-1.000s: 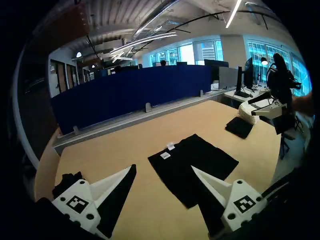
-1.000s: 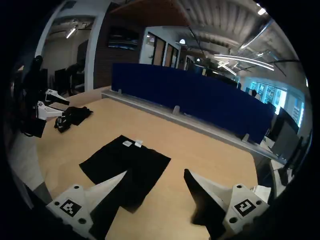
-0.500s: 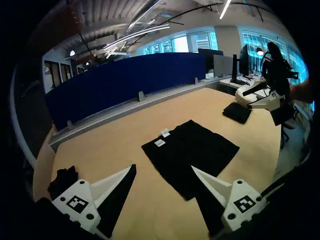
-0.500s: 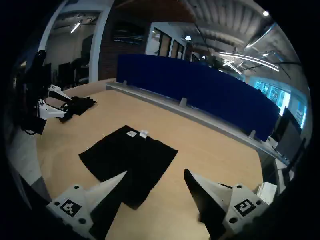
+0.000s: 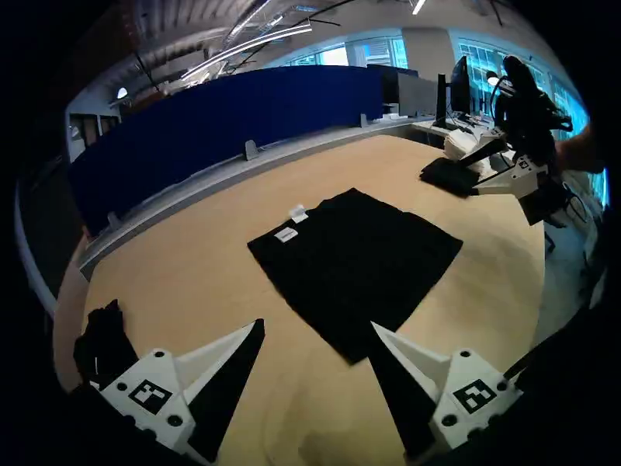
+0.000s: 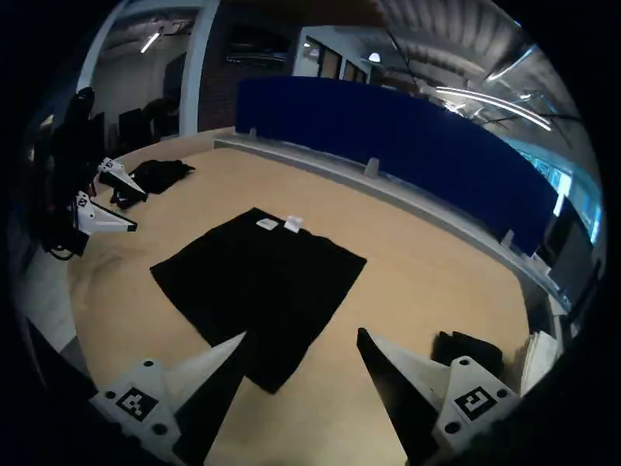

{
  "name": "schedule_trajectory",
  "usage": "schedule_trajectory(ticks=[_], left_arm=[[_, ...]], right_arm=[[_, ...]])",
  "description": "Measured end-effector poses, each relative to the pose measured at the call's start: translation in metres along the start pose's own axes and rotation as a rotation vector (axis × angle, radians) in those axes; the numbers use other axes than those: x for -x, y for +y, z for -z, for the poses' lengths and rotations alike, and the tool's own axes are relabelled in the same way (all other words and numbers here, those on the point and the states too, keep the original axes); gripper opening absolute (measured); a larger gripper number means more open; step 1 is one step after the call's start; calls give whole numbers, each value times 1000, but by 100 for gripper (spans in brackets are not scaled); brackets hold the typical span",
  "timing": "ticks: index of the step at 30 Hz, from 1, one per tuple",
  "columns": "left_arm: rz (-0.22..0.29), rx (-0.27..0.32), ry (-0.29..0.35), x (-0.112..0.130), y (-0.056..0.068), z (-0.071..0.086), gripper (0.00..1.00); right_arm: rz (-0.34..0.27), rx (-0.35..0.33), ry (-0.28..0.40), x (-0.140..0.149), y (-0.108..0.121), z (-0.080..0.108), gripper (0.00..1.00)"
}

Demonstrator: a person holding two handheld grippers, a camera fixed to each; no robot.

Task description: Fold towel

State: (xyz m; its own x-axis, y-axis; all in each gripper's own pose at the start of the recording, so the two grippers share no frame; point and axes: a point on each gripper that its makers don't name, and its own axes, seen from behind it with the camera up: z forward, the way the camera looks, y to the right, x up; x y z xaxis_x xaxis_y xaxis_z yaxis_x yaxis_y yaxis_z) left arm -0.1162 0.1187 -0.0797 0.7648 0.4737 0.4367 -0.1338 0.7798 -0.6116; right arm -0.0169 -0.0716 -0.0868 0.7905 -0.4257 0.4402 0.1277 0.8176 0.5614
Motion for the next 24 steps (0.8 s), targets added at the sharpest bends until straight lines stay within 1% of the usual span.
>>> schedule_trajectory(ticks=[7, 12, 18, 24], left_arm=[[-12, 27, -41, 22, 11, -17, 91], [-15, 43, -65, 35, 18, -27, 91], [-14, 51, -98, 51, 23, -37, 91], [-16, 60, -123, 63, 28, -43, 91]], right_arm=[[8, -23, -51, 28, -9, -20, 100], [6, -36, -84, 48, -16, -31, 100], [4, -46, -127, 70, -22, -38, 100], [-3, -58, -161, 88, -28, -42, 100]])
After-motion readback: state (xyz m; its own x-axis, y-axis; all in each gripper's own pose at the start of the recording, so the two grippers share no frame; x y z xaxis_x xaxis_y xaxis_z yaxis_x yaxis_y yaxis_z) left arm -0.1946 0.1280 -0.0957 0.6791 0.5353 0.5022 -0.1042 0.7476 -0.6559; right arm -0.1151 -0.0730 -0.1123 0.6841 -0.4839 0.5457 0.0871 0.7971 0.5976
